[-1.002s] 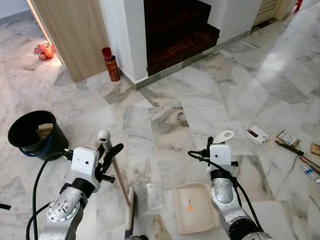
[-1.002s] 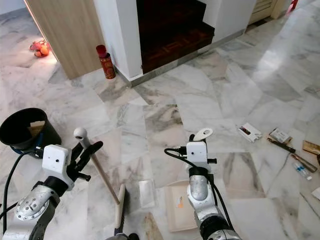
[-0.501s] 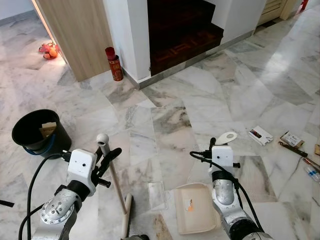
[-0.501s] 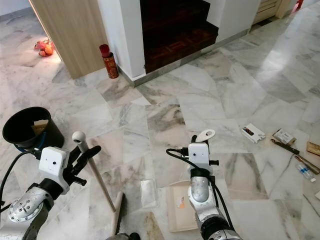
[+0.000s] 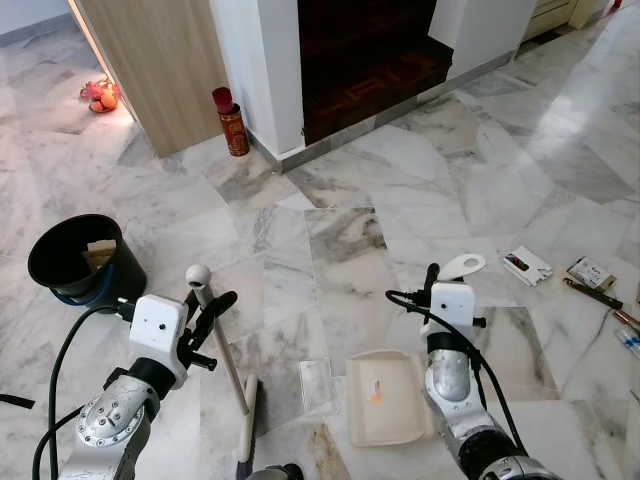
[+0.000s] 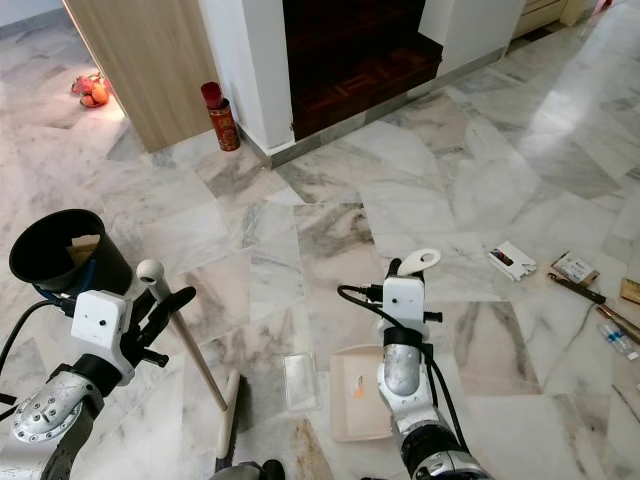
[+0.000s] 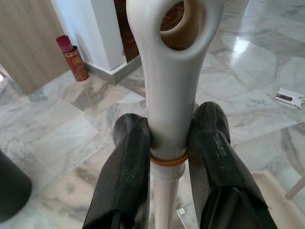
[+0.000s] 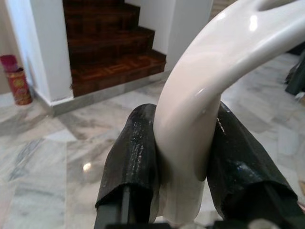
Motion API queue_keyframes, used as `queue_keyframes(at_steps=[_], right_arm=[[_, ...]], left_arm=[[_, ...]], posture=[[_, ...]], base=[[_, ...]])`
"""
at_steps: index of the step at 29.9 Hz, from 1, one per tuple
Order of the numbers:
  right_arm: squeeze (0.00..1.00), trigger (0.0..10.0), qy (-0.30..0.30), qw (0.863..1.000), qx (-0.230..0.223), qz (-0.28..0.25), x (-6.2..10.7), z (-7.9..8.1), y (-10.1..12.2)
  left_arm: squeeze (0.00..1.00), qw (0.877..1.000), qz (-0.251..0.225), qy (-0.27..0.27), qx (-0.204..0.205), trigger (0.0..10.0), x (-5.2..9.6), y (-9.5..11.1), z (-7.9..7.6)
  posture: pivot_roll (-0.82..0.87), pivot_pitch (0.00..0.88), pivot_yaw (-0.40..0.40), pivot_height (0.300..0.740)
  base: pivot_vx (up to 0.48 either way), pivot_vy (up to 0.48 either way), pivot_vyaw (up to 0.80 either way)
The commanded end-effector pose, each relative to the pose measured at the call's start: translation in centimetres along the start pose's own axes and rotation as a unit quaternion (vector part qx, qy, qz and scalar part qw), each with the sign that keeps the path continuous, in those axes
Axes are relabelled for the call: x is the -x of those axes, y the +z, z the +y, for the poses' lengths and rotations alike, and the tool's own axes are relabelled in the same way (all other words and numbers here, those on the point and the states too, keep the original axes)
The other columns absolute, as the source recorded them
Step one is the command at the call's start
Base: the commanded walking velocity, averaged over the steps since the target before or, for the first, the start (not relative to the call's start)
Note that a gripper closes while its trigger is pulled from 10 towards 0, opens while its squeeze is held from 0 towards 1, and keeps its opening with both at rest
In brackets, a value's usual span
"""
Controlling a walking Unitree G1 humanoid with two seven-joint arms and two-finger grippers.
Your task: Sweep floor
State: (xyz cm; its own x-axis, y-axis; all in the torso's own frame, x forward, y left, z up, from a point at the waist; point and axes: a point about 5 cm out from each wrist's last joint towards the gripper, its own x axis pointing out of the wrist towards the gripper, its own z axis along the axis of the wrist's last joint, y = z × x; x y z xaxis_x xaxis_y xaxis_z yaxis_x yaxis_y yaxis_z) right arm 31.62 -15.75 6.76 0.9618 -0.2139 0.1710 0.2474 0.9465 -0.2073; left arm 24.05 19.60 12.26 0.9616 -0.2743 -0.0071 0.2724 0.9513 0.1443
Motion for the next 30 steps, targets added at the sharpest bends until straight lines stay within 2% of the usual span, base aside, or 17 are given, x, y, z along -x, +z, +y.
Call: queue_keyframes(at_steps=[1, 4, 8, 14, 17, 22, 25, 27, 30], right_arm=[[0.0, 10.0, -0.004, 1.0, -0.006, -0.029, -0.5, 0.1, 1.0], [0.0, 10.0, -0.003, 0.999, 0.001, -0.038, -0.7, 0.1, 1.3], [0.0, 10.0, 0.037, 0.998, 0.034, -0.041, -0.2, 1.0, 0.9], [0.0, 10.0, 0.033, 0.999, 0.028, 0.002, 0.8, 1.0, -0.6], [0.0, 10.0, 0.046, 0.998, 0.034, 0.016, 1.6, 1.3, -1.3], [0.0, 10.0, 0.05, 0.998, 0.034, 0.029, 2.1, 1.6, -1.8], [0.0, 10.0, 0.048, 0.998, 0.031, 0.032, 2.1, 1.6, -1.8], [0.0, 10.0, 0.049, 0.998, 0.03, 0.034, 2.1, 1.6, -1.9], [0.0, 10.0, 0.048, 0.998, 0.03, 0.036, 2.1, 1.6, -1.9]], left_arm=[[0.0, 1.0, -0.015, 0.006, -0.011, 10.0, 0.1, 0.9, 0.4], [0.0, 1.0, -0.016, 0.01, -0.014, 10.0, 0.1, 0.9, 0.6], [0.0, 1.0, -0.015, 0.007, -0.016, 10.0, 0.1, 0.9, 0.7], [0.0, 1.0, -0.026, 0.001, 0.001, 10.0, 0.0, 1.4, 0.7], [0.0, 1.0, -0.03, -0.007, -0.005, 10.0, -0.3, 1.8, 0.7], [0.0, 1.0, -0.017, -0.018, -0.008, 10.0, -0.1, 1.3, 0.6], [0.0, 1.0, -0.009, -0.007, -0.012, 10.0, 0.2, 0.8, 0.9], [0.0, 0.999, -0.002, 0.024, -0.031, 10.0, 0.4, 0.2, 1.9], [0.0, 0.997, 0.002, 0.035, -0.071, 10.0, 0.5, 0.1, 2.5]], posture=[[0.23, 0.173, 0.058, 0.74], [0.23, 0.176, 0.059, 0.74], [0.23, 0.174, 0.064, 0.74], [0.24, 0.162, 0.067, 0.74], [0.25, 0.153, 0.07, 0.74], [0.24, 0.145, 0.074, 0.74], [0.24, 0.143, 0.073, 0.74], [0.24, 0.136, 0.072, 0.74], [0.24, 0.136, 0.071, 0.74]], base=[[0.0, 0.0, 0.0], [0.0, 0.0, 0.0], [0.0, 0.0, 0.0], [0.0, 0.0, 0.0], [0.0, 0.0, 0.0], [0.0, 0.0, 0.0], [0.0, 0.0, 0.0], [0.0, 0.0, 0.0], [0.0, 0.0, 0.0]])
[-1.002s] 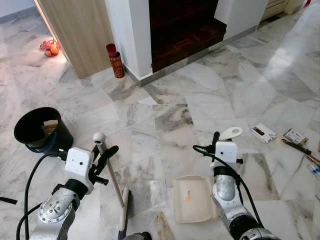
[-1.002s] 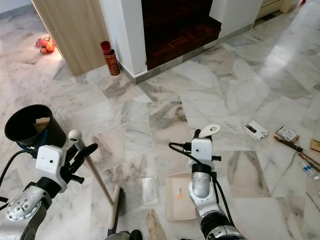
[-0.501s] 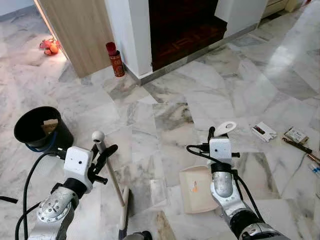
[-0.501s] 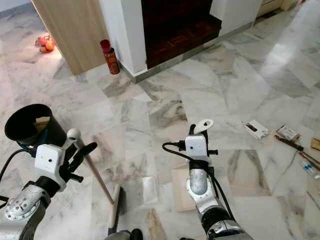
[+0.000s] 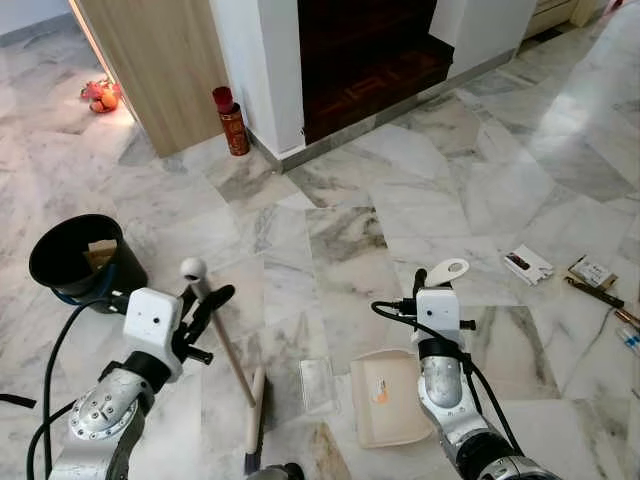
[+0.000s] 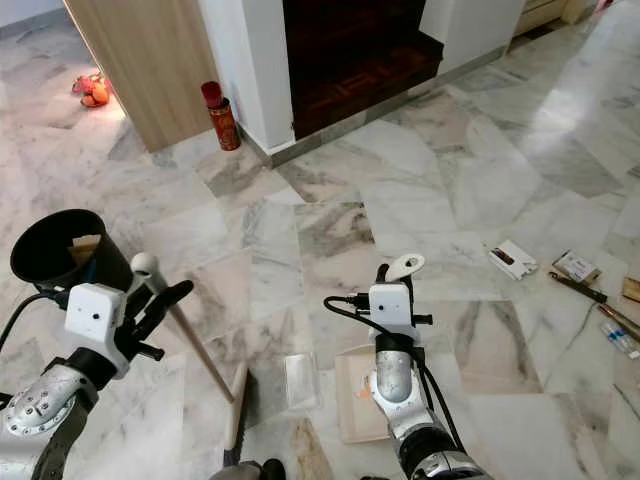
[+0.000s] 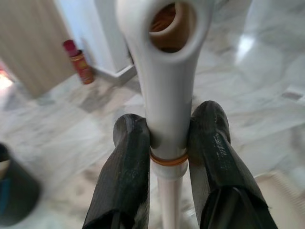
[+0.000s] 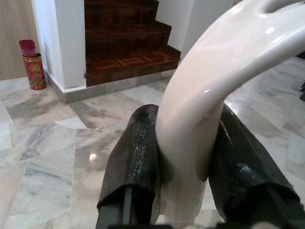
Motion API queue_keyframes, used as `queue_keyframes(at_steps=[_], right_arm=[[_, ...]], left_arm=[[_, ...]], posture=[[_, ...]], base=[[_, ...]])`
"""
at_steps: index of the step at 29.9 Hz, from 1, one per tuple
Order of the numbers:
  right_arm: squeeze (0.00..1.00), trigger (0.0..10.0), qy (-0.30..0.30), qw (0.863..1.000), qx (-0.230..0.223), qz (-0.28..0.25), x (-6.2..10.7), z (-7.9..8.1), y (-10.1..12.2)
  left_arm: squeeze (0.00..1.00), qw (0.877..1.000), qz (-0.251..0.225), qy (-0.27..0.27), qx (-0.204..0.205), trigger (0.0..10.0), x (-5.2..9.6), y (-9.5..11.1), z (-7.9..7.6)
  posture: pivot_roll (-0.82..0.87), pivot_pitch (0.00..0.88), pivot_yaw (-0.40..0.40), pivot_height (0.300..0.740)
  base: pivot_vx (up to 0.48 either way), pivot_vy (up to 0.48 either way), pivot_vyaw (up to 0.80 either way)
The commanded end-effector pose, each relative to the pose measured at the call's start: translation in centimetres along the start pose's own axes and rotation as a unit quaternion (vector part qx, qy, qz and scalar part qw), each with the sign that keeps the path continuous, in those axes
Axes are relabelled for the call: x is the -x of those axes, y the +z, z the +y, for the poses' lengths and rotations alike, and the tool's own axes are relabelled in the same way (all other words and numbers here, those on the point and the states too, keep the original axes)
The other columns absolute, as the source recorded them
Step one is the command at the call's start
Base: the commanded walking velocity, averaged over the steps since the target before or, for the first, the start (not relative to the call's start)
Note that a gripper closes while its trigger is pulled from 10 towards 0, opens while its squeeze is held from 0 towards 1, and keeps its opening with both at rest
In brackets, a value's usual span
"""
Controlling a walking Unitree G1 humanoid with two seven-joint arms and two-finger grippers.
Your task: Sweep floor
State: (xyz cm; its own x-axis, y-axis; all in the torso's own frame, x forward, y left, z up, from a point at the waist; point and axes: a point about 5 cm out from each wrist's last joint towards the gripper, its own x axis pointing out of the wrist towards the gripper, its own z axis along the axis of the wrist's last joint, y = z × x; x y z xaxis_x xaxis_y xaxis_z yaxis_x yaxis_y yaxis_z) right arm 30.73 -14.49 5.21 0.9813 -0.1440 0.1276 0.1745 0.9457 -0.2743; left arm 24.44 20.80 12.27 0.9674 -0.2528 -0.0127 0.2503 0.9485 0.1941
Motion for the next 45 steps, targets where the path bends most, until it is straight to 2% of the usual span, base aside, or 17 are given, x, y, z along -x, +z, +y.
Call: queue_keyframes(at_steps=[1, 6, 8, 9, 15, 17, 18, 20, 21, 23, 25, 29, 36, 39, 40, 41, 45], right_arm=[[0.0, 10.0, 0.007, 1.0, -0.001, 0.024, 0.6, 0.2, -0.8], [0.0, 10.0, 0.002, 1.0, -0.002, 0.026, 0.5, 0.0, -0.8], [0.0, 10.0, 0.0, 1.0, -0.004, 0.026, 0.5, 0.0, -0.8], [0.0, 10.0, 0.0, 1.0, -0.004, 0.026, 0.5, 0.0, -0.8], [0.0, 10.0, -0.003, 1.0, -0.007, 0.026, 0.5, -0.2, -0.9], [0.0, 10.0, -0.009, 0.999, -0.012, 0.03, 0.5, -0.4, -1.0], [0.0, 10.0, -0.011, 0.999, -0.015, 0.032, 0.5, -0.5, -1.0], [0.0, 10.0, -0.011, 0.999, -0.015, 0.032, 0.5, -0.5, -1.0], [0.0, 10.0, -0.011, 0.999, -0.015, 0.032, 0.5, -0.5, -1.0], [0.0, 10.0, -0.01, 0.999, -0.016, 0.034, 0.5, -0.5, -1.1], [0.0, 10.0, -0.01, 0.999, -0.017, 0.035, 0.5, -0.5, -1.1], [0.0, 10.0, -0.01, 0.999, -0.018, 0.036, 0.5, -0.6, -1.1], [0.0, 10.0, -0.009, 0.999, -0.018, 0.037, 0.5, -0.7, -1.2], [0.0, 10.0, -0.008, 0.999, -0.018, 0.038, 0.6, -0.8, -1.3], [0.0, 10.0, -0.008, 0.999, -0.018, 0.038, 0.6, -0.8, -1.3], [0.0, 10.0, -0.008, 0.999, -0.018, 0.039, 0.6, -0.8, -1.3], [0.0, 10.0, -0.007, 0.999, -0.018, 0.04, 0.5, -0.7, -1.3]], left_arm=[[0.0, 0.996, -0.007, 0.032, -0.082, 10.0, 0.4, 0.3, 1.6], [0.0, 0.99, -0.021, 0.062, -0.124, 10.0, -0.2, 0.3, 1.9], [0.0, 0.981, -0.031, 0.082, -0.173, 10.0, -0.6, 0.1, 1.8], [0.0, 0.979, -0.033, 0.087, -0.182, 10.0, -0.7, -0.1, 1.6], [0.0, 0.974, -0.042, 0.124, -0.187, 10.0, -1.2, -1.0, 1.2], [0.0, 0.98, -0.048, 0.129, -0.143, 10.0, -1.5, -1.1, 1.0], [0.0, 0.987, -0.055, 0.125, -0.09, 10.0, -1.9, -1.0, 0.8], [0.0, 0.99, -0.063, 0.118, -0.053, 10.0, -2.2, -1.0, 0.5], [0.0, 0.99, -0.063, 0.118, -0.053, 10.0, -2.2, -1.0, 0.5], [0.0, 0.992, -0.069, 0.102, 0.014, 10.0, -2.6, -1.0, -0.1], [0.0, 0.993, -0.066, 0.083, 0.046, 10.0, -2.9, -1.0, -0.5], [0.0, 0.996, -0.055, 0.041, 0.056, 10.0, -2.8, -1.3, -1.3], [0.0, 0.996, -0.038, 0.0, 0.076, 10.0, -2.7, -1.6, -2.1], [0.0, 0.989, -0.033, -0.021, 0.145, 10.0, -2.8, -1.5, -2.5], [0.0, 0.989, -0.033, -0.021, 0.145, 10.0, -2.8, -1.5, -2.5], [0.0, 0.981, -0.042, -0.011, 0.19, 10.0, -2.9, -1.2, -2.4], [0.0, 0.975, -0.052, -0.003, 0.215, 10.0, -3.1, -0.9, -2.2]], posture=[[0.24, 0.138, 0.07, 0.74], [0.22, 0.138, 0.063, 0.74], [0.22, 0.138, 0.06, 0.74], [0.21, 0.137, 0.057, 0.74], [0.21, 0.139, 0.054, 0.74], [0.2, 0.139, 0.051, 0.74], [0.2, 0.138, 0.051, 0.74], [0.2, 0.139, 0.047, 0.74], [0.2, 0.139, 0.047, 0.74], [0.2, 0.141, 0.046, 0.74], [0.2, 0.142, 0.045, 0.74], [0.2, 0.144, 0.043, 0.74], [0.19, 0.149, 0.042, 0.74], [0.19, 0.151, 0.039, 0.74], [0.19, 0.151, 0.039, 0.74], [0.19, 0.153, 0.038, 0.74], [0.19, 0.154, 0.036, 0.74]], base=[[0.0, 0.0, 0.0], [0.0, 0.0, 0.0], [0.0, 0.0, 0.0], [0.0, 0.0, 0.0], [0.0, 0.0, 0.0], [0.0, 0.0, 0.0], [0.0, 0.0, 0.0], [0.0, 0.0, 0.0], [0.0, 0.0, 0.0], [0.0, 0.0, 0.0], [0.0, 0.0, 0.0], [0.0, 0.0, 0.0], [0.0, 0.0, 0.0], [0.0, 0.0, 0.0], [0.0, 0.0, 0.0], [0.0, 0.0, 0.0], [0.0, 0.0, 0.0]])
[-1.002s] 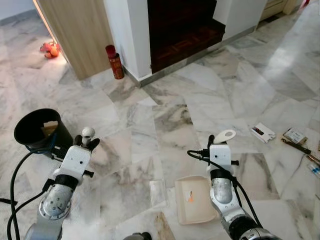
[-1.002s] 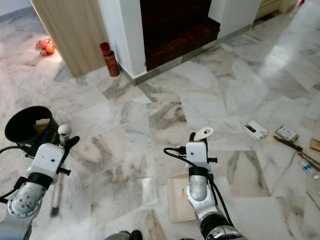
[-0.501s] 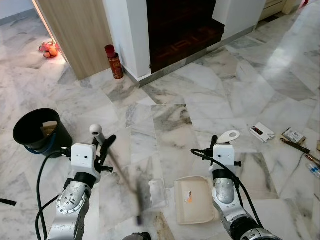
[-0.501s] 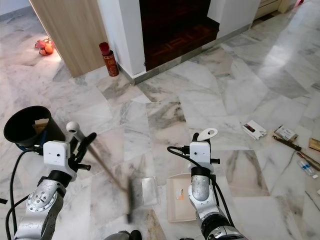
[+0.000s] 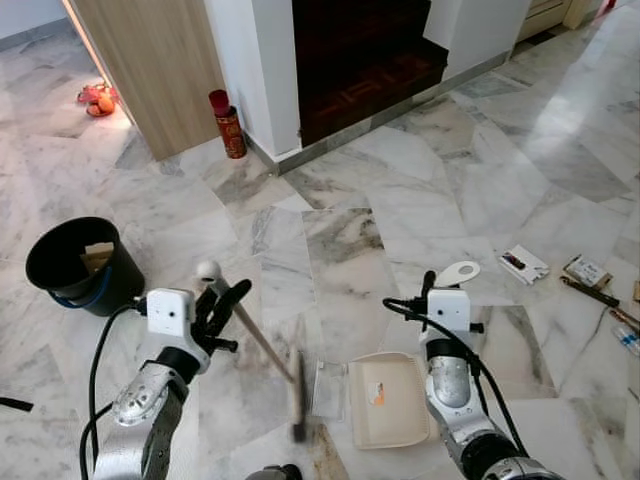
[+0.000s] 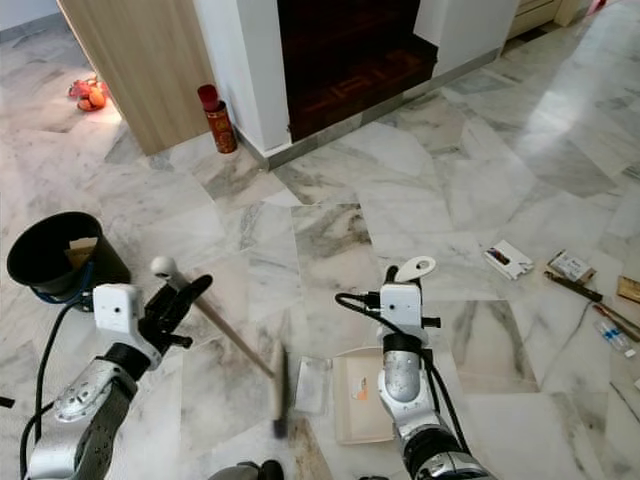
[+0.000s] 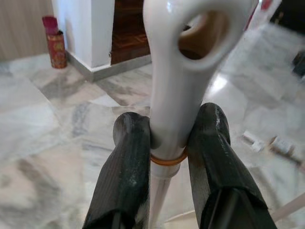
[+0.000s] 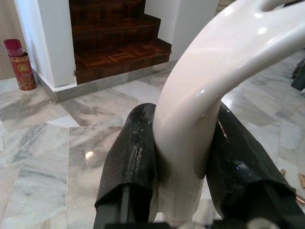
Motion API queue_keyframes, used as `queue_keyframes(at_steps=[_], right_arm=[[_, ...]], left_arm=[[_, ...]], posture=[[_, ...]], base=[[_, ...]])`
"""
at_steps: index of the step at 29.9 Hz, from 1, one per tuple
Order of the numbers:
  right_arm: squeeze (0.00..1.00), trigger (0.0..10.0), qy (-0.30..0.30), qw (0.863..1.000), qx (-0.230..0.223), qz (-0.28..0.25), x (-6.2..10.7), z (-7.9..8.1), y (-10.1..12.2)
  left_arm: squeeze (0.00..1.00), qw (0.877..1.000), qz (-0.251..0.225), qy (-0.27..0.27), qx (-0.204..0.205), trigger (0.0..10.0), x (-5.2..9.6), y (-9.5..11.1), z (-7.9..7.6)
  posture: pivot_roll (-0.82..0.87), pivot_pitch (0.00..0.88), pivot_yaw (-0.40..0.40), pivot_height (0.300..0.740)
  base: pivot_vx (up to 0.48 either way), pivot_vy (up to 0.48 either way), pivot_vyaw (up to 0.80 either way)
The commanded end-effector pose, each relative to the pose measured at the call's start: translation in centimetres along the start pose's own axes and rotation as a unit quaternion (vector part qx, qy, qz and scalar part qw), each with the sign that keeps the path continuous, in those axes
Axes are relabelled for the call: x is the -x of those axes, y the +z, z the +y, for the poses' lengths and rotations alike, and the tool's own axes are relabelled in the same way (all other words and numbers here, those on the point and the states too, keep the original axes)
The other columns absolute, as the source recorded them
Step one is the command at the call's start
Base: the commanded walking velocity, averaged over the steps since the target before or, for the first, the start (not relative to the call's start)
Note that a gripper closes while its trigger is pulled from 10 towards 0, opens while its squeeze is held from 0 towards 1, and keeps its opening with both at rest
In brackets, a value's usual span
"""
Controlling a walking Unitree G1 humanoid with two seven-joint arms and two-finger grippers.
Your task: Sweep floor
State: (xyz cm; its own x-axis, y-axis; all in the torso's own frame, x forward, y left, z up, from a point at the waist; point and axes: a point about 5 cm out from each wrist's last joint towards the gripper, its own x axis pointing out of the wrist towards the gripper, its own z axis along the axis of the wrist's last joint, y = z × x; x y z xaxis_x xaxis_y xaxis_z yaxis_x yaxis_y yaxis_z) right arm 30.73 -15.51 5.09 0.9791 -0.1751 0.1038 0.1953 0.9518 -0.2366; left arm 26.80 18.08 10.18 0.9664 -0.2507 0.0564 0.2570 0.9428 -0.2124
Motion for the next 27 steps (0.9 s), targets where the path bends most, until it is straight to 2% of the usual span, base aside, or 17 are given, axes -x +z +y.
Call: queue_keyframes(at_steps=[1, 5, 6, 10, 12, 15, 17, 19, 21, 24, 27], right_arm=[[0.0, 10.0, 0.005, 1.0, 0.001, 0.026, 0.6, 0.2, -0.9], [0.0, 10.0, 0.006, 1.0, 0.002, 0.027, 0.6, 0.2, -0.9], [0.0, 10.0, 0.006, 1.0, 0.002, 0.027, 0.6, 0.2, -0.9], [0.0, 10.0, 0.006, 1.0, 0.002, 0.027, 0.6, 0.2, -0.9], [0.0, 10.0, 0.006, 1.0, 0.002, 0.027, 0.5, 0.2, -0.9], [0.0, 10.0, 0.007, 1.0, 0.003, 0.029, 0.5, 0.2, -0.9], [0.0, 10.0, 0.007, 1.0, 0.003, 0.029, 0.5, 0.2, -0.9], [0.0, 10.0, 0.007, 0.999, 0.002, 0.032, 0.5, 0.2, -1.0], [0.0, 10.0, 0.007, 0.999, 0.002, 0.032, 0.6, 0.2, -1.0], [0.0, 10.0, 0.007, 0.999, 0.001, 0.035, 0.6, 0.2, -1.0], [0.0, 10.0, 0.008, 0.999, 0.0, 0.039, 0.7, 0.3, -1.1]], left_arm=[[0.0, 0.999, -0.016, -0.001, 0.027, 10.0, -0.2, 0.9, 0.0], [0.0, 0.997, -0.02, 0.009, 0.071, 10.0, -0.2, 1.1, 0.3], [0.0, 0.995, -0.023, 0.007, 0.101, 10.0, -0.3, 1.3, 0.3], [0.0, 0.991, -0.039, 0.009, 0.128, 10.0, -0.4, 2.2, 0.3], [0.0, 0.991, -0.052, 0.016, 0.121, 10.0, -0.6, 2.8, 0.5], [0.0, 0.993, -0.078, 0.027, 0.088, 10.0, -0.8, 4.3, 0.8], [0.0, 0.993, -0.082, 0.027, 0.08, 10.0, -0.8, 4.6, 0.8], [0.0, 0.995, -0.094, 0.036, 0.026, 10.0, -0.5, 5.6, 0.8], [0.0, 0.995, -0.095, 0.038, 0.022, 10.0, -0.4, 5.7, 0.8], [0.0, 0.996, -0.08, 0.046, -0.014, 10.0, 0.1, 5.8, 1.0], [0.0, 0.998, -0.045, 0.046, -0.029, 10.0, 0.3, 4.6, 1.4]], posture=[[0.19, 0.155, 0.036, 0.74], [0.19, 0.156, 0.035, 0.74], [0.19, 0.158, 0.035, 0.74], [0.19, 0.157, 0.034, 0.74], [0.19, 0.16, 0.033, 0.74], [0.19, 0.163, 0.033, 0.74], [0.19, 0.163, 0.033, 0.74], [0.19, 0.162, 0.034, 0.74], [0.19, 0.162, 0.034, 0.74], [0.2, 0.164, 0.033, 0.74], [0.2, 0.164, 0.034, 0.74]], base=[[0.0, 0.0, 0.0], [0.0, 0.0, 0.0], [0.0, 0.0, 0.0], [0.0, 0.0, 0.0], [0.0, 0.0, 0.0], [0.0, 0.0, 0.0], [0.0, 0.0, 0.0], [0.0, 0.0, 0.0], [0.0, 0.0, 0.0], [0.0, 0.0, 0.0], [0.0, 0.0, 0.0]])
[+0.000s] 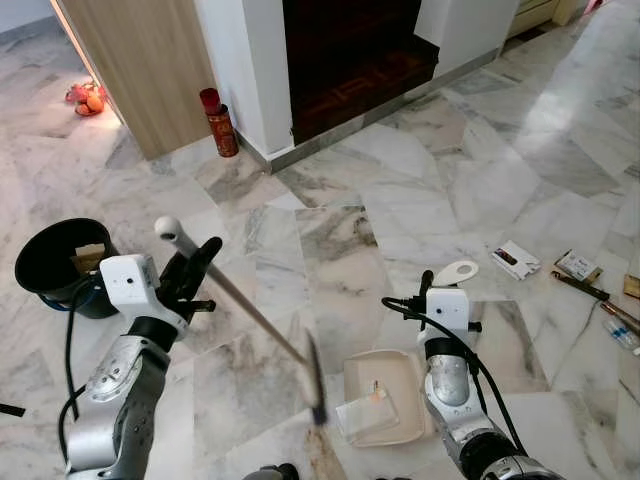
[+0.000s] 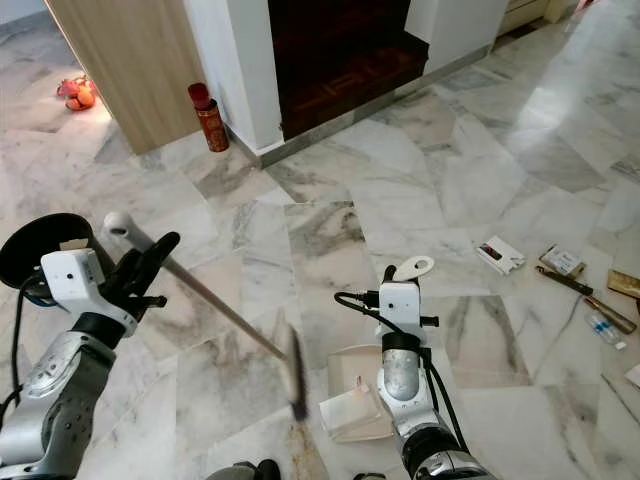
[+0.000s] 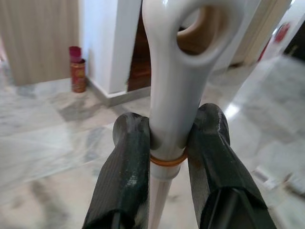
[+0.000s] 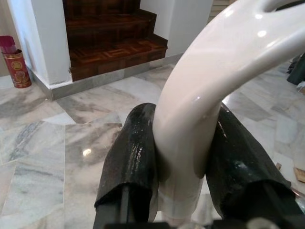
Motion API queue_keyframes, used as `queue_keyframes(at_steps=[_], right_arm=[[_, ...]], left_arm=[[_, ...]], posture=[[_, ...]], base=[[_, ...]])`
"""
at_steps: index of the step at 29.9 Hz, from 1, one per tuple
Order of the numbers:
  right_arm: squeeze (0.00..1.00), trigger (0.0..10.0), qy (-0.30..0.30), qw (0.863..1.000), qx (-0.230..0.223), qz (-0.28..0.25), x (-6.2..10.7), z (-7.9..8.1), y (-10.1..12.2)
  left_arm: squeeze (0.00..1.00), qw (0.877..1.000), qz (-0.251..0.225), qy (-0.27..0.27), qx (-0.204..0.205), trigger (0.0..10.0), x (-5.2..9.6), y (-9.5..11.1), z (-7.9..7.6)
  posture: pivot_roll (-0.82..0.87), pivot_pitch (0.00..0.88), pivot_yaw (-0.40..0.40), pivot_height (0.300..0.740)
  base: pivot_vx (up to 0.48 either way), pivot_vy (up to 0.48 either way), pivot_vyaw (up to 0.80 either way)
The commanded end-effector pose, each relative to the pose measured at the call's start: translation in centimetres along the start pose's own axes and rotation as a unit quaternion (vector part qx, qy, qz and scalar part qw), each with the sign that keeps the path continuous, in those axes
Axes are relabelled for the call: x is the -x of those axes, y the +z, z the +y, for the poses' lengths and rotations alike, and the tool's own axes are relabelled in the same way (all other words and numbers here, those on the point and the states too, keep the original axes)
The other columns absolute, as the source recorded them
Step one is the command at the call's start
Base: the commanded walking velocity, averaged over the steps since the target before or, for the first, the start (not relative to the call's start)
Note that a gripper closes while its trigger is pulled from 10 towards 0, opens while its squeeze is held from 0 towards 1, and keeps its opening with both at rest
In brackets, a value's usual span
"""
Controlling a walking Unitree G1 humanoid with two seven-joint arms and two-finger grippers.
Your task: Sweep floor
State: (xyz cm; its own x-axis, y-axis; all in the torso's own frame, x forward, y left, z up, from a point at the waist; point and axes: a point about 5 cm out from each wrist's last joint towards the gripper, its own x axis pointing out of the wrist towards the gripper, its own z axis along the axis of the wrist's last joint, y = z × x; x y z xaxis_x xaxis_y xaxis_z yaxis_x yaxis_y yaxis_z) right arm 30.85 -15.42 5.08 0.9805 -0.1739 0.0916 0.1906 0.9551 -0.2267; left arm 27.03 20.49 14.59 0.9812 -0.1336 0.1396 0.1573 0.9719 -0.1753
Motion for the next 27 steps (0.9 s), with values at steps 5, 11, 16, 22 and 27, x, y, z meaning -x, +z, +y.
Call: queue_keyframes(at_steps=[5, 11, 16, 22, 27], right_arm=[[0.0, 10.0, 0.007, 0.999, 0.004, 0.035, 0.8, 0.3, -1.2], [0.0, 10.0, 0.007, 0.999, 0.005, 0.037, 0.7, 0.0, -1.3], [0.0, 10.0, 0.008, 0.999, 0.006, 0.036, 0.6, 0.0, -1.2], [0.0, 10.0, 0.01, 0.999, 0.004, 0.038, 0.7, 0.2, -1.2], [0.0, 10.0, 0.011, 0.999, 0.005, 0.039, 0.8, 0.2, -1.3]], left_arm=[[0.0, 0.999, 0.05, -0.016, -0.009, 10.0, 0.4, -2.1, -0.2], [0.0, 0.995, 0.081, -0.019, -0.055, 10.0, 1.3, -4.0, -0.4], [0.0, 0.99, 0.096, -0.046, -0.089, 10.0, 1.5, -4.5, -0.8], [0.0, 0.987, 0.127, -0.059, -0.083, 10.0, 1.9, -5.4, -0.9], [0.0, 0.986, 0.12, -0.064, -0.093, 10.0, 1.9, -5.5, -1.3]], posture=[[0.2, 0.165, 0.037, 0.74], [0.19, 0.173, 0.033, 0.74], [0.18, 0.18, 0.033, 0.74], [0.18, 0.18, 0.037, 0.74], [0.18, 0.168, 0.038, 0.74]], base=[[0.0, 0.0, 0.0], [0.0, 0.0, 0.0], [0.0, 0.0, 0.0], [0.0, 0.0, 0.0], [0.0, 0.0, 0.0]])
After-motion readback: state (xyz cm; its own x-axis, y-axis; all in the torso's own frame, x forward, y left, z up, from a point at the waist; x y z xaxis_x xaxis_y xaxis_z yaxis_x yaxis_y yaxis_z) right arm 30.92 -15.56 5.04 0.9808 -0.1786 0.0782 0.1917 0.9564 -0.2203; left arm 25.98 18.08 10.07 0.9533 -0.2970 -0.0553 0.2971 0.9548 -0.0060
